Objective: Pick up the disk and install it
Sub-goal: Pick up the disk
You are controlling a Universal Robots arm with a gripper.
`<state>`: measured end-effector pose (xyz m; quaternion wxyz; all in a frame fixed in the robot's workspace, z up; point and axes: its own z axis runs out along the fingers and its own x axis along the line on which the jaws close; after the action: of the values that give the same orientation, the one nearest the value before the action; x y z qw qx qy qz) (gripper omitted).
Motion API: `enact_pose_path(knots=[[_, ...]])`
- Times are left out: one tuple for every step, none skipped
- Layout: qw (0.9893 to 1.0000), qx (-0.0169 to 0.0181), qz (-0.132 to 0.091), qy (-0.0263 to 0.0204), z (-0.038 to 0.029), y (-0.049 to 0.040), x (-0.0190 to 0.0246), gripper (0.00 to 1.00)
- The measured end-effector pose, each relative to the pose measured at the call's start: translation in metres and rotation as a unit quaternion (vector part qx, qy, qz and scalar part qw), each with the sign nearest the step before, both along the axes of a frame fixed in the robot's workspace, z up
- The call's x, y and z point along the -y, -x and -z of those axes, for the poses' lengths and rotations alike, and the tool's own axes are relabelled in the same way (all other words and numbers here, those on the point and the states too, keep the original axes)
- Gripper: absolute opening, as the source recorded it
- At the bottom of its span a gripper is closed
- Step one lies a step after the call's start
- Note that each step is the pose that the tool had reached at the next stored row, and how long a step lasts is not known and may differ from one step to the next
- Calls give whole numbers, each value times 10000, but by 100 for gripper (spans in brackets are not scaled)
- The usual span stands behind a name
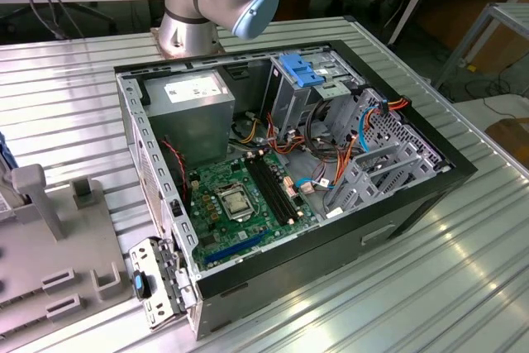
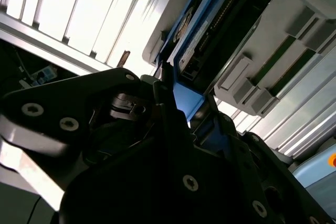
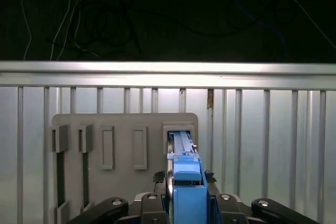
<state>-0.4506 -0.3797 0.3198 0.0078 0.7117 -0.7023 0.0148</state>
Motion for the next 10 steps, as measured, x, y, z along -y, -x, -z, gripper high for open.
enact_pose_path(knots=[[10000,-1,0,1,-18,0,0,37],[10000,0,0,1,-30,0,0,37],[10000,0,0,1,-54,0,0,37],[10000,-1,0,2,-93,0,0,37],[10000,-1,0,2,-113,0,0,37],[10000,0,0,2,-137,0,0,37],[10000,-1,0,2,-151,0,0,37],[10000,-1,0,2,-165,0,0,37],[10000,0,0,2,-178,0,0,37],[10000,0,0,1,-192,0,0,37]])
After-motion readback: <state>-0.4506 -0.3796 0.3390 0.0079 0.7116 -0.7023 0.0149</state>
